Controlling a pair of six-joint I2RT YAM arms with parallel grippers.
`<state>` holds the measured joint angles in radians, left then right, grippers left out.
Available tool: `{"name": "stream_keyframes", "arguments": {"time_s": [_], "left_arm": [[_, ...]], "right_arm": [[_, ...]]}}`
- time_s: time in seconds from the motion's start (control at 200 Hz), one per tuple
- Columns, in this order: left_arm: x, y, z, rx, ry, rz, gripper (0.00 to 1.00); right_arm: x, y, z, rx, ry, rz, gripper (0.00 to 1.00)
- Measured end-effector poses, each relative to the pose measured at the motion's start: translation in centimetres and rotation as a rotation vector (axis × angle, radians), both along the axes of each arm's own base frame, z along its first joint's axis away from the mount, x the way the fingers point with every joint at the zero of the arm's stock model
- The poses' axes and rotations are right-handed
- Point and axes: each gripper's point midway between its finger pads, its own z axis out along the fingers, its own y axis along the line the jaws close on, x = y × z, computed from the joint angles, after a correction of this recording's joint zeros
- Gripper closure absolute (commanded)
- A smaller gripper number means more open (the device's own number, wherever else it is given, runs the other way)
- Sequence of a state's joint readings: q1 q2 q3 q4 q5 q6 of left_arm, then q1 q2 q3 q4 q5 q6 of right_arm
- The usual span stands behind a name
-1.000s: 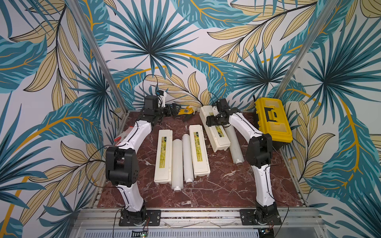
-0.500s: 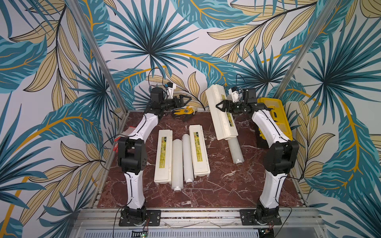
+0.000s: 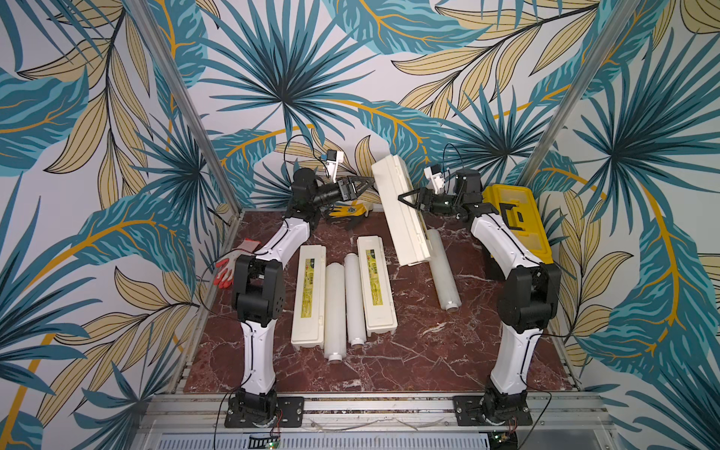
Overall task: Put plastic wrap rolls into dispensers
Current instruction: Open the lid of the plastic wrap cutting box.
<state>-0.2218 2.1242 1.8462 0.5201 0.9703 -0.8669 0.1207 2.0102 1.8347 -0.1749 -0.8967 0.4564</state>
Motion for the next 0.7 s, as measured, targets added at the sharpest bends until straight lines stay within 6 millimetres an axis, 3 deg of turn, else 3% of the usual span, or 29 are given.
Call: {"name": "stream_keyframes", "arguments": {"time_s": [0.155, 0.365, 0.481, 0.701], "left_arm": [[0.1, -0.7, -1.0, -0.006, 0.008, -0.027, 0.01], [1.2, -1.4, -4.2, -0.002, 0.082, -0.032, 0.01], [1.0, -1.6, -3.9, -0.006, 0.068, -0.033, 0.00], [-0.2, -3.2, -3.6, -0.002, 0.053, -0.079, 0.01]], "right_arm": [[-0.7, 0.4, 0.0, 0.041, 0.011, 0.018, 0.35], [-1.9, 1.0, 3.0, 0.079, -0.061, 0.039, 0.35], [-2.3, 1.3, 3.7, 0.081, -0.079, 0.043, 0.35], [-3.2, 2.8, 3.3, 0.075, -0.062, 0.084, 0.36]]}}
